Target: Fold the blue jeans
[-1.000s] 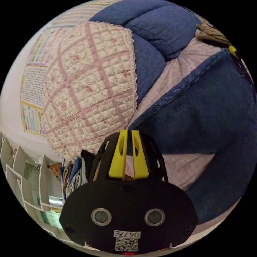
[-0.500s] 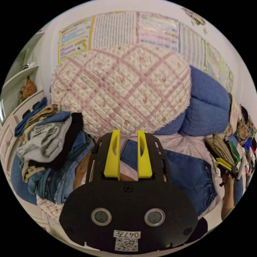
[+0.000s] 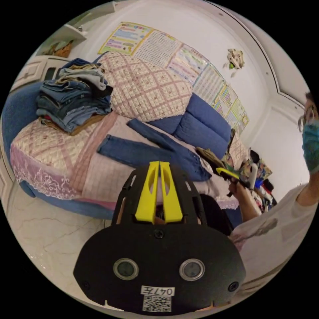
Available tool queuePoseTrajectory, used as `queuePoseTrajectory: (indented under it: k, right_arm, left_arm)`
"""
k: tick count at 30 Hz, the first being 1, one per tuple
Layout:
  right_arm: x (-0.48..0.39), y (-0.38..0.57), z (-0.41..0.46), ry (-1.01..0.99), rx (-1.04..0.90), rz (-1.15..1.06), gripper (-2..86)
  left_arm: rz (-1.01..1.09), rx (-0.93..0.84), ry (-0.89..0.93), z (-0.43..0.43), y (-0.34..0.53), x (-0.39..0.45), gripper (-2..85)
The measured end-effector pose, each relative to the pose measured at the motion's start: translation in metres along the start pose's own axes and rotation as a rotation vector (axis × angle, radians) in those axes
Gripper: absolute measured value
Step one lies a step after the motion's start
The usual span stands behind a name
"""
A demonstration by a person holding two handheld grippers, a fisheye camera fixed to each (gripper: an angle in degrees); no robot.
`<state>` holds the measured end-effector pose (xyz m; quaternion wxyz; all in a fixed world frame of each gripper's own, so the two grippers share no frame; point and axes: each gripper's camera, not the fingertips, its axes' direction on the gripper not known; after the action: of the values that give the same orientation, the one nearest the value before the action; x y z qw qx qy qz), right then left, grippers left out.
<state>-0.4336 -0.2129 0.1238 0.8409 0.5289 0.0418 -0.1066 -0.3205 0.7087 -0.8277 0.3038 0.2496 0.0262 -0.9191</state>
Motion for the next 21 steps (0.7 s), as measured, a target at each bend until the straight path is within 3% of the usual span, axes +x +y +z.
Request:
queuePoseTrajectory:
  k: [4, 8, 13, 21]
  right_arm:
    - [-0.071, -0.046, -0.026, 0.12, -0.072, -0.197, -0.6]
    - [-0.11, -0.084, -0.055, 0.184, -0.043, -0.223, -0.6]
    - [-0.128, -0.116, -0.083, 0.238, -0.032, -0.218, -0.5]
    - [-0.112, -0.144, -0.116, 0.263, -0.043, -0.138, 0.1]
  left_arm:
    - [0.235, -0.075, -0.274, 0.0, 0.043, 0.018, -0.7]
    - [0.529, 0.003, -0.459, 0.012, 0.087, 0.044, 0.5]
    - [0.707, 0.127, -0.238, 0.027, 0.15, 0.049, 8.6]
    - [0.807, 0.178, -0.198, 0.043, 0.232, 0.004, 9.7]
